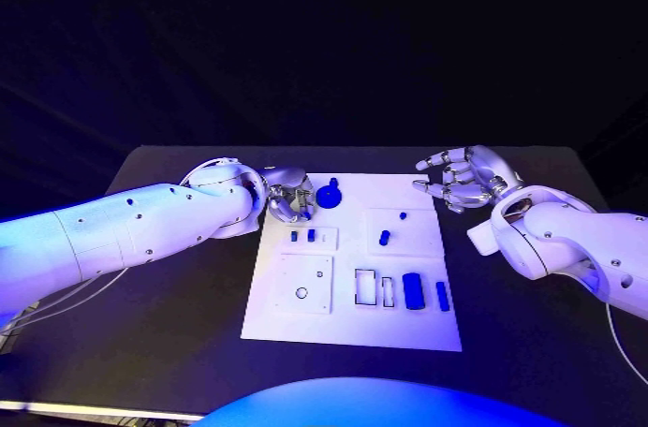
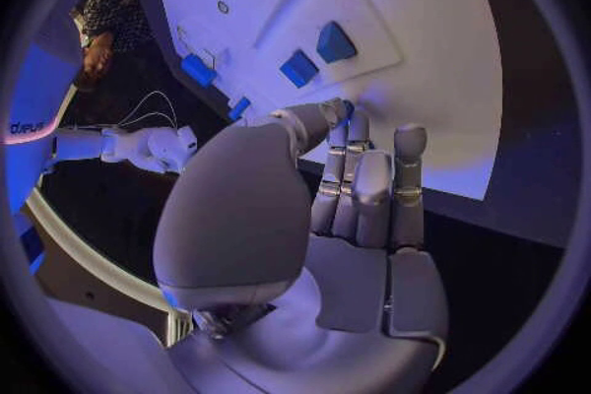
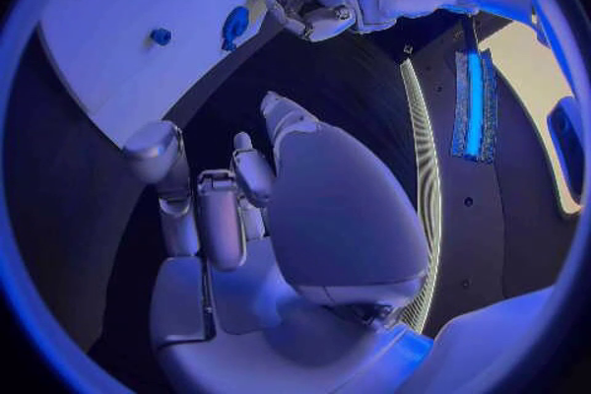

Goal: Assemble the parts on the task board

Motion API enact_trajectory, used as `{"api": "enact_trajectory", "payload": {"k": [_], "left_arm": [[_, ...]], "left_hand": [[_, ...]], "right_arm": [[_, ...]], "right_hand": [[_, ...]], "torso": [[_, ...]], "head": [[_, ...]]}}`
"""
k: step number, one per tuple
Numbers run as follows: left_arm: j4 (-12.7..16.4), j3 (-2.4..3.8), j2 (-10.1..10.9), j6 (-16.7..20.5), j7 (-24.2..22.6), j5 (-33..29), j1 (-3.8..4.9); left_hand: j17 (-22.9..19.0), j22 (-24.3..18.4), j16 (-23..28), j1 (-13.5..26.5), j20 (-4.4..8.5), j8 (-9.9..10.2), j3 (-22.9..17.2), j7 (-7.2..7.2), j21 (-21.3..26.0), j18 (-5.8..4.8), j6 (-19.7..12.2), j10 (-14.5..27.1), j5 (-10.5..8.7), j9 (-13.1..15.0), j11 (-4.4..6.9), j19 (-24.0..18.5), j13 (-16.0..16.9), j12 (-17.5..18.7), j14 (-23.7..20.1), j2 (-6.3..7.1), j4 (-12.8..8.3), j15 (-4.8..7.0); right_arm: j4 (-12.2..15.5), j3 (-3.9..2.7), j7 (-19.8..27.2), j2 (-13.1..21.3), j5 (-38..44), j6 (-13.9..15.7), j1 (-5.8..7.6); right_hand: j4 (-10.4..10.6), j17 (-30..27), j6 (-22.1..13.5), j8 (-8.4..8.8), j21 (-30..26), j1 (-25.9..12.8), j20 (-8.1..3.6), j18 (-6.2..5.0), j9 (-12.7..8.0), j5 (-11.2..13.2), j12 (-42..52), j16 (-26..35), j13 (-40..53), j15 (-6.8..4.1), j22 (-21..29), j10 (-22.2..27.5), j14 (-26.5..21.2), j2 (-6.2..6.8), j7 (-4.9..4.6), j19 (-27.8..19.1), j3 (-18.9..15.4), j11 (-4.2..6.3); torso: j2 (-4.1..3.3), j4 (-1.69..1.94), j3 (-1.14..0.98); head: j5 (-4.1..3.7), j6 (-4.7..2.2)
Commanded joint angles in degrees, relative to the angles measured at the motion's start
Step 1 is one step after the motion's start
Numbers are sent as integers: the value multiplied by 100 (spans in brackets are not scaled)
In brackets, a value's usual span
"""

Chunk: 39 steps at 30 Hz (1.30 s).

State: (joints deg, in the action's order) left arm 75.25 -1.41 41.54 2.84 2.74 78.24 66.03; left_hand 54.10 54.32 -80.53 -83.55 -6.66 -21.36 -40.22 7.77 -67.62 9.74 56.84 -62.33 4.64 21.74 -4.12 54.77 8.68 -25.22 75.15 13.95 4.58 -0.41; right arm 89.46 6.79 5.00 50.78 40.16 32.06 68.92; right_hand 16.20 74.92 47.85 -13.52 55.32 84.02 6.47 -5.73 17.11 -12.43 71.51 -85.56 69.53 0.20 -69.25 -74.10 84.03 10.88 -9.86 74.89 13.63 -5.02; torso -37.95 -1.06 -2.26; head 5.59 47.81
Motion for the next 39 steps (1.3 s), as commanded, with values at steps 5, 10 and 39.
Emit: {"api": "enact_trajectory", "payload": {"k": [5, 10, 39], "left_arm": [[11, -6, -13, -156, 53, -23, -7], [4, -6, -18, -191, 76, -17, -7], [29, -7, 23, -71, 69, -24, -8]], "left_hand": [[12, 6, -23, 58, 4, 48, 17, 1, -19, -71, 29, -51, 0, 1, 7, 49, 28, -8, 45, -6, -27, -7], [10, -1, -24, 74, 6, 74, 29, 3, -11, -70, 7, -41, -2, -3, 4, 43, 43, -4, 45, 1, -26, -6], [-38, -90, -42, 258, -33, 578, 77, 61, 118, -66, -486, 146, 5, -125, -35, 39, 260, 61, 15, 150, 31, -46]], "right_arm": [[5, -3, 40, 2, 23, -41, -4], [8, -3, 39, 5, 23, -37, -4], [23, -3, 34, 16, 21, -28, -4]], "right_hand": [[0, 500, 22, -39, -27, -13, -11, -115, -5, -17, 16, 6, -7, 25, 1, -12, 319, -60, 12, 20, 24, 28], [0, 500, 22, -39, -27, -13, -11, -115, -5, -17, 16, 6, -7, 25, 1, -12, 319, -60, 12, 20, 24, 28], [1, 495, 19, -41, -40, -24, -11, -115, -15, -18, 16, 10, -16, 26, 2, -7, 317, -53, 11, 21, 39, 28]], "torso": [[-2, -2, 0], [-2, 1, -4], [0, -1, 1]], "head": [[-6, 3], [-11, 6], [-10, -5]]}}
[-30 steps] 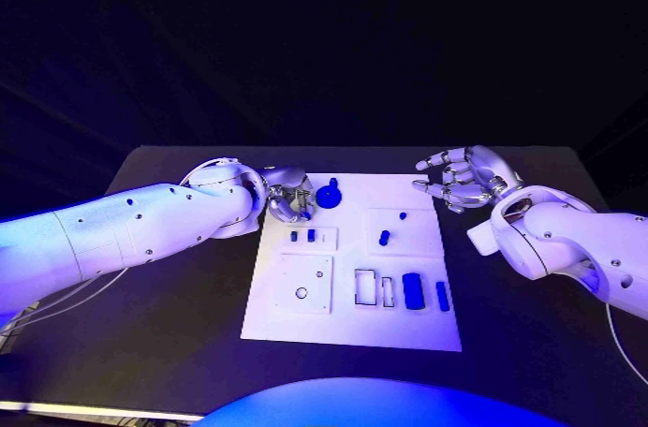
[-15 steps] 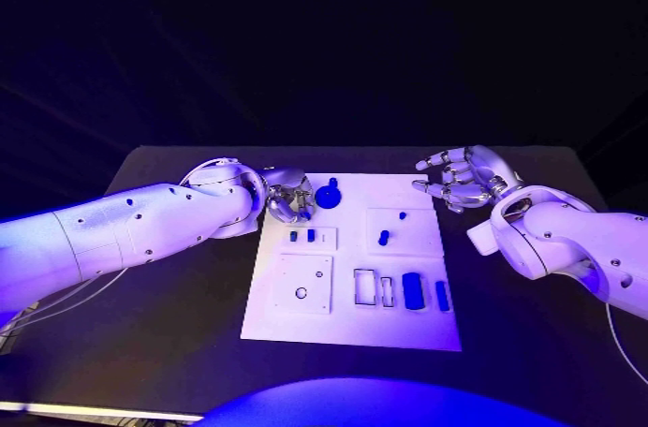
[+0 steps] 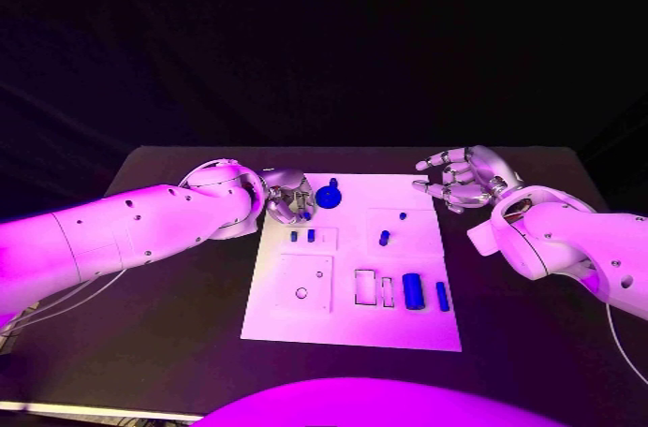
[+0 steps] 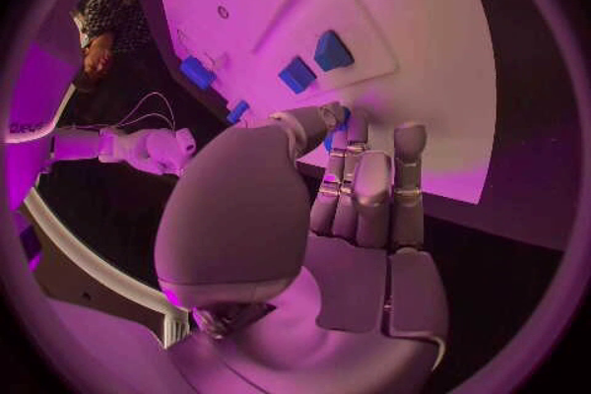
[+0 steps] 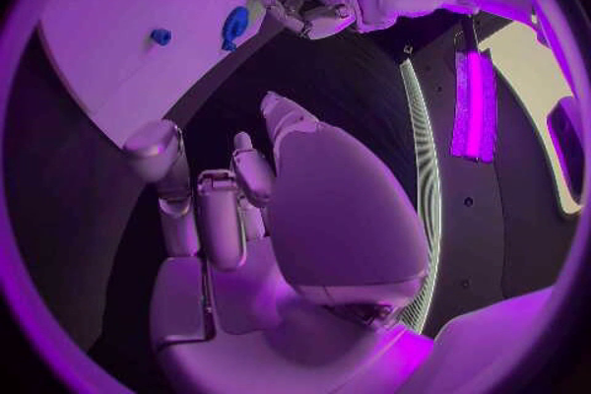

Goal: Assemble the parts on the task board

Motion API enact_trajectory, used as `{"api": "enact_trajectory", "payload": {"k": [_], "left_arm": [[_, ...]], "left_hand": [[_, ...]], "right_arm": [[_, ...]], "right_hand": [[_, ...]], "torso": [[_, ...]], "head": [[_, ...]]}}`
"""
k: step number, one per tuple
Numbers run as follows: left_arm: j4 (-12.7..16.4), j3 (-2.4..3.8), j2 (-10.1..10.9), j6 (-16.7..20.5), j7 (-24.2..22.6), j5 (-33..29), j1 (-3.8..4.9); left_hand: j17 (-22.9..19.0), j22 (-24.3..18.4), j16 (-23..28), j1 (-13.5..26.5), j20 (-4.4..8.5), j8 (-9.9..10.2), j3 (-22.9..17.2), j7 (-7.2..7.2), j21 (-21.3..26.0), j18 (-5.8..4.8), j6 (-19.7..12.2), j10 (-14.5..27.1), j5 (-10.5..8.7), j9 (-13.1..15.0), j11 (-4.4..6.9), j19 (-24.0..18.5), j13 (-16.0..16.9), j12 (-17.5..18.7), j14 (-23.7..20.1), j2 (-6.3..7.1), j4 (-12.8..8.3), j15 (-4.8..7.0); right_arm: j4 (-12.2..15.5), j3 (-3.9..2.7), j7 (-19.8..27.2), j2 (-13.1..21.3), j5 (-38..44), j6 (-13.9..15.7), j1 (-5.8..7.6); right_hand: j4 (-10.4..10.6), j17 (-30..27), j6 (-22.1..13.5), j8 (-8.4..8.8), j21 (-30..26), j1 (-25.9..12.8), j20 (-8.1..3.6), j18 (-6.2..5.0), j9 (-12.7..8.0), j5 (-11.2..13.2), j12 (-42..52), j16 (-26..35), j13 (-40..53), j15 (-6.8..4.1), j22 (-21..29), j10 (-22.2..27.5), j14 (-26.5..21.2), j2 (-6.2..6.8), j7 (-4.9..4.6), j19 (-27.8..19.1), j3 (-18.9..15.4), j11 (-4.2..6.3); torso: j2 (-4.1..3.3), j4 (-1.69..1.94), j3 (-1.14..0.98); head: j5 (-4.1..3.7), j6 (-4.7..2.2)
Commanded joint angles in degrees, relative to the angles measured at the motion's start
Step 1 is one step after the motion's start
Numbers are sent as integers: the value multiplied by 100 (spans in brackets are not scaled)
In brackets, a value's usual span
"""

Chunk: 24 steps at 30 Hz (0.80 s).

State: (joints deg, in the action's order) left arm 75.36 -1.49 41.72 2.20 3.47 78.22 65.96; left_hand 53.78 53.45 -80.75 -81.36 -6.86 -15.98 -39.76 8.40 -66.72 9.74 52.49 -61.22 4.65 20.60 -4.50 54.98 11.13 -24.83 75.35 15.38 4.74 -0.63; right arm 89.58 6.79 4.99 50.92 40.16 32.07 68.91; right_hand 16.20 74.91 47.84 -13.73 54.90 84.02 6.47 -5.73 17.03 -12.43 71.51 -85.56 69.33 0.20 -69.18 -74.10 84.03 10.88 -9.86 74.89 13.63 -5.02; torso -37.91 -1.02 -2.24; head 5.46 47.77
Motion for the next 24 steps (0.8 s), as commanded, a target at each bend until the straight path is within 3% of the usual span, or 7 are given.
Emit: {"api": "enact_trajectory", "payload": {"k": [1, 8, 18, 22, 24], "left_arm": [[19, 2, 10, -4, -4, -22, -1], [19, 2, 37, -34, 10, -24, -2], [-34, 2, 83, -86, 53, -38, -2], [-75, 3, 134, -68, 57, -99, -2], [-99, 5, 177, -32, 51, -154, -2]], "left_hand": [[-12, -9, -19, 43, -14, 62, 30, -5, 35, -66, -77, 37, 3, -18, 4, 18, 25, 21, -8, 12, 17, -24], [-23, -21, -22, 60, -11, 195, 38, -52, 58, -65, -244, 34, 0, -69, 19, 35, 81, 16, -9, 42, 27, -13], [-47, -51, -21, 64, -3, 404, 92, -122, 101, -64, -530, 45, -1, -175, 27, 48, 150, 36, -13, 61, 44, -4], [-78, -72, -13, 58, -3, 438, 110, -133, 120, -60, -576, 76, 1, -197, 17, 35, 157, 56, -29, 64, 46, -10], [-107, -92, -4, 56, -3, 441, 112, -131, 135, -56, -578, 92, 3, -200, 11, 17, 157, 65, -43, 60, 47, -13]], "right_arm": [[11, -3, 33, 2, 20, -26, -3], [7, -3, -7, 12, 54, 42, -3], [-19, -3, -70, 16, 87, 26, -4], [-50, -3, -128, 25, 224, 14, -4], [-70, -3, -166, 32, 377, -34, -4]], "right_hand": [[1, 496, 19, -19, 2, -24, -11, -115, -7, -18, 16, 10, 4, 26, -5, -8, 317, -53, 11, 21, 40, 28], [1, 506, 27, -24, -35, -27, -11, -122, -8, -18, 27, 6, 13, 26, 15, -16, 320, -50, 12, 6, 43, 28], [-2, 417, 48, -38, -173, -33, -11, -147, -8, -16, -69, 47, -95, 25, 92, 73, 293, -24, 17, -53, 41, 30], [20, 18, 22, -54, -454, -8, -16, -184, -46, -26, -2172, 255, -2241, 16, 213, 1652, 156, 37, 22, -172, 216, 43], [17, -219, 39, -88, -642, 10, -21, -214, -53, -28, -2750, 386, -2764, 20, 297, 1794, 89, 98, 21, -244, 371, 29]], "torso": [[-7, -5, -2], [-8, 0, 6], [-3, -3, 1], [-2, -1, 2], [0, 1, 5]], "head": [[3, -4], [0, -2], [-2, -1], [-7, -2], [-6, -15]]}}
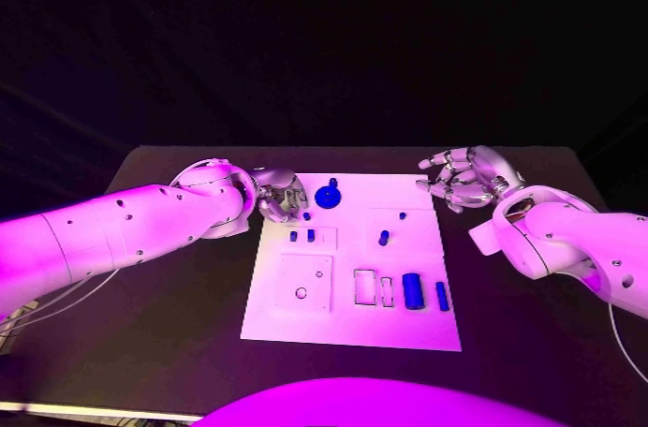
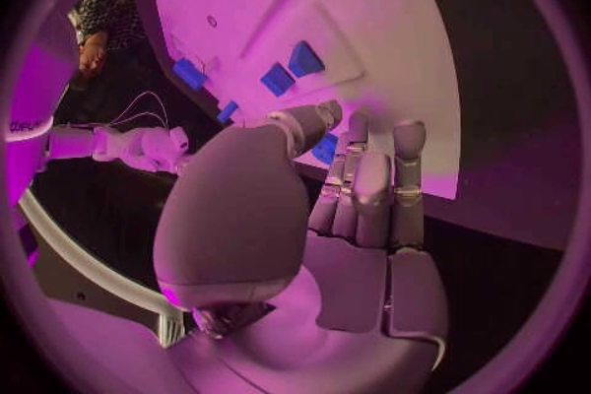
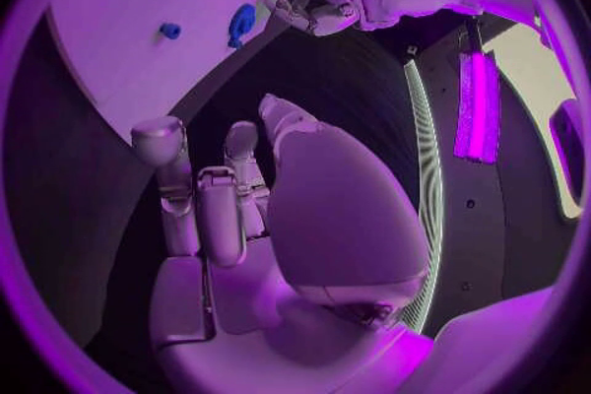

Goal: Assemble the parts on the task board

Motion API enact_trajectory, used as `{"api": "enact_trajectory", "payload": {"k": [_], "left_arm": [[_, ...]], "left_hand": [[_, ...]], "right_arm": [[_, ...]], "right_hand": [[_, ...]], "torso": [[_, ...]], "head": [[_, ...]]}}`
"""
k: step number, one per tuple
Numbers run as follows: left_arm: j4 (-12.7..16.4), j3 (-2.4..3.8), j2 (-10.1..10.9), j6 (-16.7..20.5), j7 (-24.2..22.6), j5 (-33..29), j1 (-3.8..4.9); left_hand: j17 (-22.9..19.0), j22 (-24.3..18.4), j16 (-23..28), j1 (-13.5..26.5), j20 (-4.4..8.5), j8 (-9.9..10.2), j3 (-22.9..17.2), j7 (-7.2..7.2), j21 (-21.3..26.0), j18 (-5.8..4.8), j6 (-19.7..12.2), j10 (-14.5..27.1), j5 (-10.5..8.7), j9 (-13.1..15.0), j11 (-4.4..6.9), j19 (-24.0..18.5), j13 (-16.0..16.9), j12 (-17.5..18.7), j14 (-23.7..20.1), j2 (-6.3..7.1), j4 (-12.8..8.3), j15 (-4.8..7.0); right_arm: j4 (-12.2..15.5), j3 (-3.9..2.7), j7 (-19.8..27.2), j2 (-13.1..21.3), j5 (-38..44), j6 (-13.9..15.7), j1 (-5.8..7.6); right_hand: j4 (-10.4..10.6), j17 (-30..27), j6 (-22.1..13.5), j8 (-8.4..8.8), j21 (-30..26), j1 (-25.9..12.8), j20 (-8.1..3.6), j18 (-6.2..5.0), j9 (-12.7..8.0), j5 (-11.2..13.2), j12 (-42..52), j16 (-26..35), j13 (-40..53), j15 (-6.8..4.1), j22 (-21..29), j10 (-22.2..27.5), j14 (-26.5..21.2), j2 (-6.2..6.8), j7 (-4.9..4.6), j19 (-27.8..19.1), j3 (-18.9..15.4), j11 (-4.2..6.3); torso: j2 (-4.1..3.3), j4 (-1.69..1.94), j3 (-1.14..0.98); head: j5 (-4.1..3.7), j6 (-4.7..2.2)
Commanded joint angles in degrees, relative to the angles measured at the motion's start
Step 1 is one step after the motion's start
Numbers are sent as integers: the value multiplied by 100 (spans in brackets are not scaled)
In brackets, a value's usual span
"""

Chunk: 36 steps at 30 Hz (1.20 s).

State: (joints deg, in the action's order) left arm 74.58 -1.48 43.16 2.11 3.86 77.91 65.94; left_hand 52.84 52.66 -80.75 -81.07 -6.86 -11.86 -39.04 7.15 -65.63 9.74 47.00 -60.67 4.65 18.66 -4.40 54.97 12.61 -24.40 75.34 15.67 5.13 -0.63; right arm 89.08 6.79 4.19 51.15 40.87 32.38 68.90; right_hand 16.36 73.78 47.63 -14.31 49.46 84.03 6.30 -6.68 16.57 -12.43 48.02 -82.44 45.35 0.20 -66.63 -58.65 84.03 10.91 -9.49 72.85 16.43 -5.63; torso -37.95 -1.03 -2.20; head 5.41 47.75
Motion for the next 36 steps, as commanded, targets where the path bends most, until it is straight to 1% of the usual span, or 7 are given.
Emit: {"api": "enact_trajectory", "payload": {"k": [1, 9, 11, 15, 21, 32, 36], "left_arm": [[-35, 5, 60, 2, 6, -184, 0], [-63, 69, 381, 417, -310, -1524, 4], [-16, 86, 500, 539, -558, -2358, 6], [163, 101, 713, 737, -1197, -4512, 9], [476, 108, 937, 839, -1950, -6281, 8], [903, 108, 1117, 704, -2340, -7292, 2], [980, 108, 1127, 685, -2361, -7387, 2]], "left_hand": [[-82, -44, 17, 18, -6, 29, 40, 1, 50, -50, -21, 74, 6, -12, -12, -10, 10, 42, -77, 24, 9, -23], [-801, -492, 315, -87, -28, -107, -96, 176, 383, 59, 308, 107, 21, -21, -55, -450, 67, 56, -454, -37, -40, -55], [-1063, -596, 460, -92, -24, -144, -108, 192, 478, 82, 385, 63, 20, -25, -45, -567, 115, -7, -606, -44, -59, -48], [-2319, -650, 1169, -131, -68, -196, -98, 257, 641, 66, 515, 174, 17, -47, -131, -775, 221, -113, -1418, -95, -136, -116], [-2458, -757, 1517, -53, -161, -198, 80, 291, 910, 66, 493, 421, 22, -81, -197, -1035, 250, -131, -1755, -160, -141, -193], [-2619, -927, 1882, -21, -247, -167, 231, 369, 1226, 64, 356, 623, 23, -122, -286, -1154, 175, -73, -1971, -194, -123, -277], [-2628, -937, 1901, -23, -252, -163, 241, 375, 1243, 64, 343, 629, 23, -126, -291, -1157, 172, -77, -1979, -195, -125, -282]], "right_arm": [[-33, -3, -104, 9, 395, -112, -3], [-150, -7, -365, -48, 1741, -858, 38], [-217, -9, -480, -94, 2267, -1132, 84], [-301, -10, -772, -169, 3242, -1598, 138], [-334, -11, -1143, -266, 4262, -1973, 166], [-353, -3, -1606, -567, 5205, -2229, 153], [-407, 6, -1725, -683, 5371, -2194, 122]], "right_hand": [[0, -124, 71, -55, -161, 25, -4, -127, -9, -32, -727, 84, -691, 22, 64, 253, 96, 130, -27, -56, 205, 82], [-351, -256, 218, -213, -181, 124, 34, -130, -36, 0, -2596, 129, -2577, 99, -48, -72, 118, 418, -94, -12, 1112, -11], [-427, -250, 287, -244, -133, 100, 44, -117, -37, 9, -2824, 122, -2783, 94, -93, -110, 132, 448, -91, 13, 1196, -23], [-512, -281, 359, -265, -147, 2, 49, -119, -50, 36, -3128, 133, -3069, 101, -115, -253, 136, 492, -86, 12, 1283, -28], [-561, -272, 386, -248, -145, -93, 46, -117, -71, 51, -3349, 128, -3269, 109, -131, -188, 153, 559, -60, 33, 1267, -39], [-619, -233, 427, -239, -86, -162, 49, -104, -86, 74, -3480, 109, -3416, 124, -171, -143, 176, 579, -56, 83, 1184, -56], [-624, -220, 422, -234, -67, -162, 48, -101, -89, 73, -3485, 102, -3424, 126, -181, -146, 181, 576, -56, 93, 1180, -56]], "torso": [[4, 2, 4], [0, -1, -12], [2, 4, -4], [-12, 11, 2], [-23, 7, 10], [-24, 19, 14], [-27, -15, 1]], "head": [[-4, -21], [-106, -67], [-204, -90], [-333, -151], [-441, -171], [-497, -222], [-457, -226]]}}
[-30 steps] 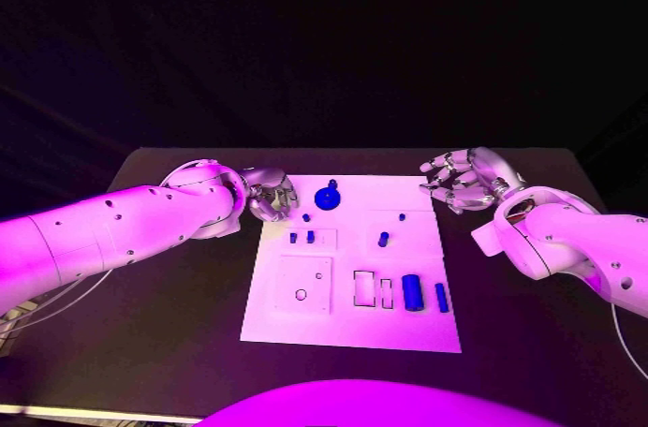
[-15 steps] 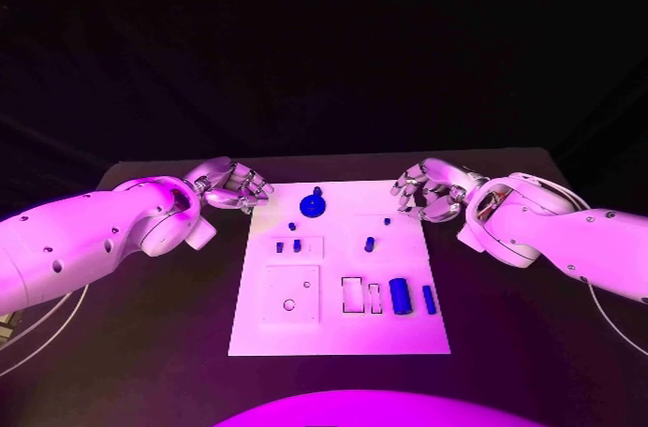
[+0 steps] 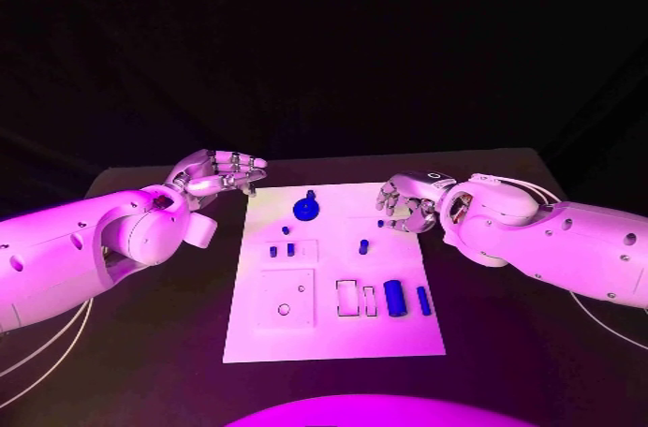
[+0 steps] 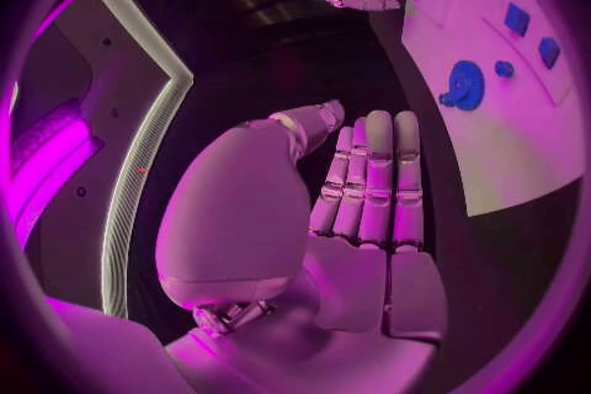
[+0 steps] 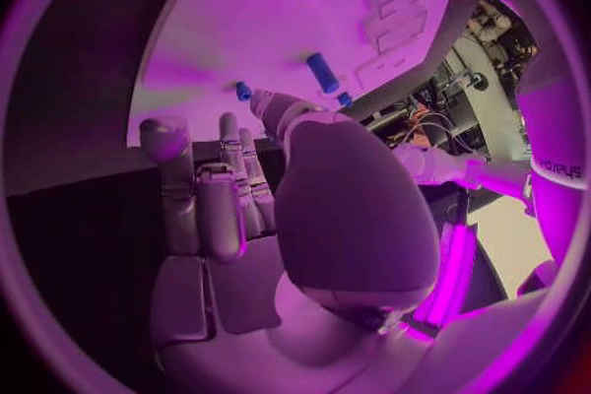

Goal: Assemble the parts on the task board

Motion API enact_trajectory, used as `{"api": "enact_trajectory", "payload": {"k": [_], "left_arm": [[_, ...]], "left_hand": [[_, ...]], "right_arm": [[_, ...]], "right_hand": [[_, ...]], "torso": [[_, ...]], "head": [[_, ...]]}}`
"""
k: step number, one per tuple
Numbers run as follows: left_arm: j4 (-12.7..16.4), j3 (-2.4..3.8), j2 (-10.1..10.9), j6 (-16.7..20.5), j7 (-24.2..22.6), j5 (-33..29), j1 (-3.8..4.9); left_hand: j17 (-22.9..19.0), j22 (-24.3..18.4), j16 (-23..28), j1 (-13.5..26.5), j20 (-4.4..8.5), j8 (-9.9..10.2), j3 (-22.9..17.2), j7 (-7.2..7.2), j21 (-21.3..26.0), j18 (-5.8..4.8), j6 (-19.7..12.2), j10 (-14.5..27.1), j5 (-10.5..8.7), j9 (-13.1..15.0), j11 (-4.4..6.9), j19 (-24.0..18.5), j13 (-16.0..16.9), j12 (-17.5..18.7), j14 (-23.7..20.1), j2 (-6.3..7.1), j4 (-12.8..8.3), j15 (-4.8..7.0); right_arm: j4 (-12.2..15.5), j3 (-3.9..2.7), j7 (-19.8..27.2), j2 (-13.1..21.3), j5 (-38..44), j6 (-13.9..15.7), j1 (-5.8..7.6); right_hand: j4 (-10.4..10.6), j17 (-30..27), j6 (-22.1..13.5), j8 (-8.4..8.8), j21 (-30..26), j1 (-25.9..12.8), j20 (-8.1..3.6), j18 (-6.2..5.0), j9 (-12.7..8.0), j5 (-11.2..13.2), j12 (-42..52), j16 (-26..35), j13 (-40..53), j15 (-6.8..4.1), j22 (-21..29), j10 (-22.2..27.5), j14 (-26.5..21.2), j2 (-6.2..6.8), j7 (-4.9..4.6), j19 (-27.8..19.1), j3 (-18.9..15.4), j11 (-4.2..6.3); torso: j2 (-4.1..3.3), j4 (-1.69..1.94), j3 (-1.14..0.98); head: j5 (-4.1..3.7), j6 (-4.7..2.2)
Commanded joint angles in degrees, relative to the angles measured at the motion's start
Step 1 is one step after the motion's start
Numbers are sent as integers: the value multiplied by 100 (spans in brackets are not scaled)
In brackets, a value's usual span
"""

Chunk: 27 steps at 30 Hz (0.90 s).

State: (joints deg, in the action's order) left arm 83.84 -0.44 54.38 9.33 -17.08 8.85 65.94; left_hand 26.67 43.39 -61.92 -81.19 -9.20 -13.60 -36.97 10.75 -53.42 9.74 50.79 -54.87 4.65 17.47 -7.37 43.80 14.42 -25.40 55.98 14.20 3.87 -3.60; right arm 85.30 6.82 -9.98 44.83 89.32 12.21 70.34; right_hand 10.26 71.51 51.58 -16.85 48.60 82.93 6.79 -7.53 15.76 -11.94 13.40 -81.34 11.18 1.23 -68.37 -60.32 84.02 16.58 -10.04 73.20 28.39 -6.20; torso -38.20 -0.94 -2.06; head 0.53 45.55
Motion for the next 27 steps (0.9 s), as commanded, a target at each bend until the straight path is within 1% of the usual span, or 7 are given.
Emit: {"api": "enact_trajectory", "payload": {"k": [1, 7, 12, 18, 21, 24, 27], "left_arm": [[64, 4, 6, -40, -273, -491, 2], [91, 4, 7, -45, -291, -516, 2], [96, 4, 10, -38, -291, -513, 2], [100, 4, 20, -51, -281, -503, 2], [104, 4, 24, -58, -270, -494, 2], [108, 4, 23, -66, -262, -487, 2], [112, 4, 24, -72, -250, -473, 2]], "left_hand": [[-15, -15, 29, -13, -20, 12, 39, 18, 32, 65, -41, 53, 23, -8, 3, -42, -10, 22, -48, -47, 0, 14], [-22, -23, 44, -16, -23, 11, 44, 19, 45, 65, -44, 56, 23, -9, 1, -44, -11, 19, -55, -51, -1, 11], [-38, -40, 77, -29, -30, 27, 60, 31, 74, 68, -84, 76, 24, -19, -8, -41, -18, 16, -60, -53, -9, 5], [-43, -46, 87, -35, -32, 33, 65, 36, 82, 69, -100, 85, 24, -24, -11, -37, -21, 15, -58, -57, -12, 3], [-53, -55, 105, -45, -36, 50, 77, 59, 97, 70, -142, 101, 27, -34, -25, -27, -26, 11, -52, -64, -18, -5], [-57, -59, 113, -53, -38, 57, 81, 69, 103, 70, -159, 108, 29, -39, -32, -22, -28, 9, -50, -69, -22, -9], [-59, -60, 116, -54, -39, 61, 84, 74, 105, 70, -168, 112, 29, -41, -35, -20, -29, 8, -48, -70, -23, -10]], "right_arm": [[-42, 5, -335, -75, 560, -169, -29], [-108, 15, -387, -188, 647, -143, -61], [-144, 24, -380, -277, 658, -199, -134], [-172, 27, -390, -317, 661, -274, -216], [-202, 27, -395, -338, 662, -303, -235], [-233, 28, -396, -365, 662, -329, -251], [-274, 29, -396, -407, 662, -347, -292]], "right_hand": [[-16, 7, 26, 21, 31, -51, -1, -14, -8, 23, -23, -8, -10, 23, -13, 19, 182, 5, -2, 64, -16, 1], [-23, 11, 42, 20, 53, -50, -4, -11, -11, 12, -29, -10, -34, 23, -26, -8, 186, -16, 1, 82, -6, 4], [-37, 2, 91, 14, 80, -44, -14, -7, -15, 4, -27, -7, -84, 12, -45, -108, 189, -45, 12, 109, 43, 20], [-71, 21, 275, -44, 201, -53, -47, 15, -2, 3, 4, -15, -156, -45, -125, -384, 200, -85, 66, 185, 165, 86], [-88, 29, 352, -69, 224, -59, -67, 19, 7, 6, 0, -18, -180, -69, -146, -482, 204, -107, 92, 202, 220, 116], [-109, 26, 406, -83, 241, -61, -85, 23, 14, 22, -18, -16, -205, -88, -164, -549, 205, -136, 112, 213, 286, 136], [-140, 107, 470, -101, 408, -63, -98, 55, 24, 17, -30, -58, -225, -118, -261, -635, 229, -176, 137, 287, 364, 165]], "torso": [[-3, -27, -13], [-8, -3, -3], [-4, 7, -13], [-4, -12, -13], [0, -20, -5], [4, -15, -3], [2, -7, -8]], "head": [[26, -7], [-5, 3], [7, 29], [27, 52], [22, 48], [18, 56], [19, 60]]}}
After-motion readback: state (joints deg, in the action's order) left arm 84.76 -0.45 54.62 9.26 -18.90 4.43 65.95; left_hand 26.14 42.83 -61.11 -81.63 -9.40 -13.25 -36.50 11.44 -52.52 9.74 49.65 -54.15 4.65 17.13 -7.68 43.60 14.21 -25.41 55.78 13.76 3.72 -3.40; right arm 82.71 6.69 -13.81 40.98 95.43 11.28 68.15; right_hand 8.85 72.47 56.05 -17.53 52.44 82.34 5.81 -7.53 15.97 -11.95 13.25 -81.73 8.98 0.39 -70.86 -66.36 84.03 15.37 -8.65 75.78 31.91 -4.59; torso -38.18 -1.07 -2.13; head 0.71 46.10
